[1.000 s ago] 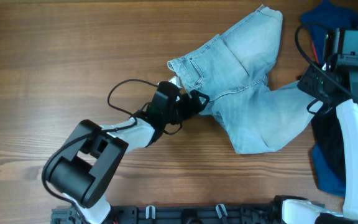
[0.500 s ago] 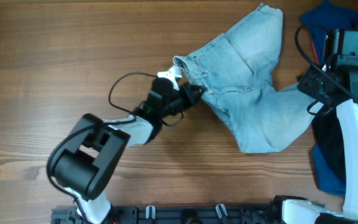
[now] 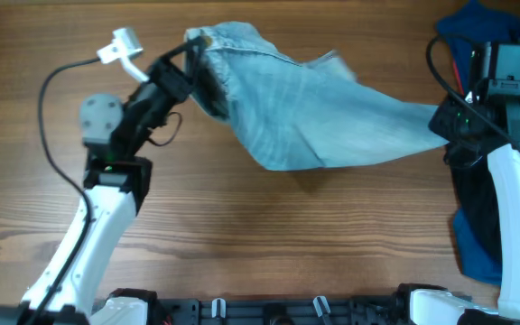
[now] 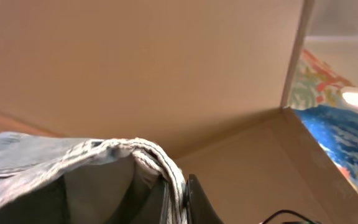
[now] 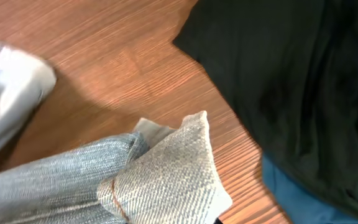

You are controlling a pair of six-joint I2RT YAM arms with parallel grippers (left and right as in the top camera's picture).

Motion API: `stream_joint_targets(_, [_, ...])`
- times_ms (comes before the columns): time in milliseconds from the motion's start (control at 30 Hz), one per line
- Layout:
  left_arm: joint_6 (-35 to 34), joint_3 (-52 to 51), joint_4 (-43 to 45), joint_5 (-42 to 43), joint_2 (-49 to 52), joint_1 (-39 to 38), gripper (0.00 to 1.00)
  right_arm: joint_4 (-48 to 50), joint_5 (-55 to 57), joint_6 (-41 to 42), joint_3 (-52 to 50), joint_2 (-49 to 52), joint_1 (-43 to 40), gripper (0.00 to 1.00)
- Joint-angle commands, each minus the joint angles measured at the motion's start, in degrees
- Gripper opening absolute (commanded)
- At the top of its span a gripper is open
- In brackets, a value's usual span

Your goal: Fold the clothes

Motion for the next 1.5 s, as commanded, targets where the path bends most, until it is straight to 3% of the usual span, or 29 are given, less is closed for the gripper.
stream_joint_targets(0, [0.5,2.9,-1.4,-2.5,-1.4,5.1,0.04,-0.9,3.1,0.9,1.6,-0.3,-0.6,0.04])
stream_joint_targets(167, [5.3,3.0,-10.9,-2.4,-1.2,5.2,0.04,-1.0,3.1,-0.5,1.6,-0.3,-0.6,0.04])
stream_joint_targets(233, [8.9,3.0,-16.3,-2.3,-1.0,4.5,0.11,-1.0,3.1,-0.5,1.6,-0.3,-0.6,0.04])
stream_joint_targets(300, [13.3,3.0,-22.6,-2.3,-0.1,3.3,0.31,-1.0,3.1,-0.4,1.6,-0.3,-0.6,0.04])
stream_joint_targets(400, [19.1,3.0,-30.8,-6.2,3.6,1.5,0.39,-1.0,3.1,-0.4,1.6,-0.3,-0.6,0.04])
stream_joint_targets(500, [19.8,3.0,-31.9,-7.5,9.7,0.6,0.47,-1.5,3.1,-0.5,1.6,-0.3,-0.6,0.04])
stream_joint_targets(700, [16.8,3.0,-35.9,9.3,15.5,-1.5,0.41,-2.3,3.1,-1.9,1.6,-0.3,-0.6,0.04])
stream_joint_targets(1000, [26.0,2.9,-66.3,9.2,15.5,-10.1,0.47,-1.6,3.1,-1.9,1.6,-0.3,-0.6,0.04])
stream_joint_targets(1100, [29.5,2.9,-73.0,5.4,15.5,-13.7,0.49,-1.7,3.1,-1.9,1.6,-0.3,-0.6,0.04])
stream_joint_targets(1267, [30.8,2.4,-76.7,-12.2,15.5,-19.8,0.64,-1.8,3.1,-1.9,1.6,-0.3,-0.6,0.04])
stream_joint_targets(1467, [31.0,2.0,-73.8,-12.7,16.3,-25.5,0.67,-2.0,3.1,-1.9,1.6,-0.3,-0.6,0.04])
